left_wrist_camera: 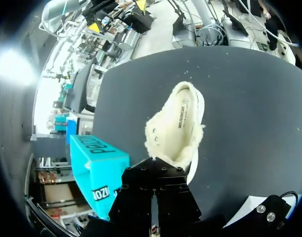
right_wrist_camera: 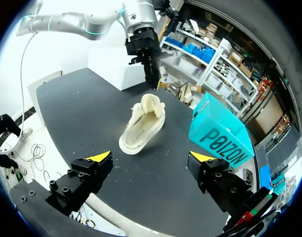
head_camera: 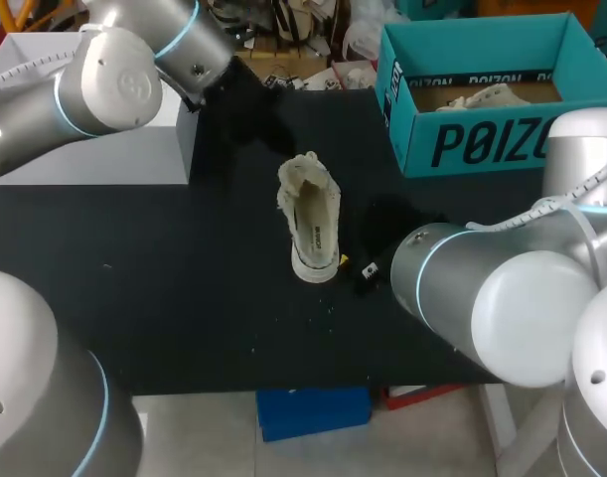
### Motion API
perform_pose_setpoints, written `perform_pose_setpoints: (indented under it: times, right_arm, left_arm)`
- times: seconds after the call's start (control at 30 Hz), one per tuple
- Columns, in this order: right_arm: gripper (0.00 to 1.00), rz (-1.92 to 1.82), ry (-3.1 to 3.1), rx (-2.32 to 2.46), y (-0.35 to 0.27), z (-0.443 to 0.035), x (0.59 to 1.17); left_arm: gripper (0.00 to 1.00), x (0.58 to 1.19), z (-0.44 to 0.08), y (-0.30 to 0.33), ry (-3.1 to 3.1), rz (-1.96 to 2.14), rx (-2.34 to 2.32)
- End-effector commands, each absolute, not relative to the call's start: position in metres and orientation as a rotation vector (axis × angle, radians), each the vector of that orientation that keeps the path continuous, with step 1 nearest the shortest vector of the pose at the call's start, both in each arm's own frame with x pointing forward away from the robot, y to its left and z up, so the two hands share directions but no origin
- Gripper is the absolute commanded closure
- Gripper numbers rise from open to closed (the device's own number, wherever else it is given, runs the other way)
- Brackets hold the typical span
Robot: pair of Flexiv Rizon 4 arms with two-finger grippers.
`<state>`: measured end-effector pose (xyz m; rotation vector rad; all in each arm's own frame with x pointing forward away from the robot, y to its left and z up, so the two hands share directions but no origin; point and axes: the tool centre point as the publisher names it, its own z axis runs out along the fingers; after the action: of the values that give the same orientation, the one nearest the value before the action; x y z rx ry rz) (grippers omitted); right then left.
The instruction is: Take the shoe out of the shoebox, open the shoe tongue, remove and reinsert the insole, then place the shoe into the shoebox
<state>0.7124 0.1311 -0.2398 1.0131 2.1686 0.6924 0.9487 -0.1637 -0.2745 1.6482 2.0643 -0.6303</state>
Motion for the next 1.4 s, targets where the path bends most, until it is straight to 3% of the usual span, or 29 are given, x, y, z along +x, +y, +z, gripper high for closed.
perform_pose_setpoints:
  times: [0.03, 0.53, 0.93, 1.4]
  right_arm:
    - [0.0, 0.695, 2.166, 1.013, 0.131, -0.24, 0.711]
    - [0.0, 0.695, 2.166, 1.013, 0.131, -0.24, 0.711]
    - [0.0, 0.695, 2.166, 1.013, 0.131, -0.24, 0.711]
    - [0.0, 0.695, 2.166, 1.013, 0.131, -0.24, 0.711]
  left_arm:
    - [1.0, 0.958, -0.289, -0.164, 2.111, -0.593, 1.624]
    - [1.0, 0.958, -0.317, -0.178, 2.196, -0.569, 1.686]
    - [1.0, 0.956, -0.275, -0.169, 2.058, -0.596, 1.644]
    - [1.0, 1.004, -0.316, -0.168, 2.145, -0.486, 1.533]
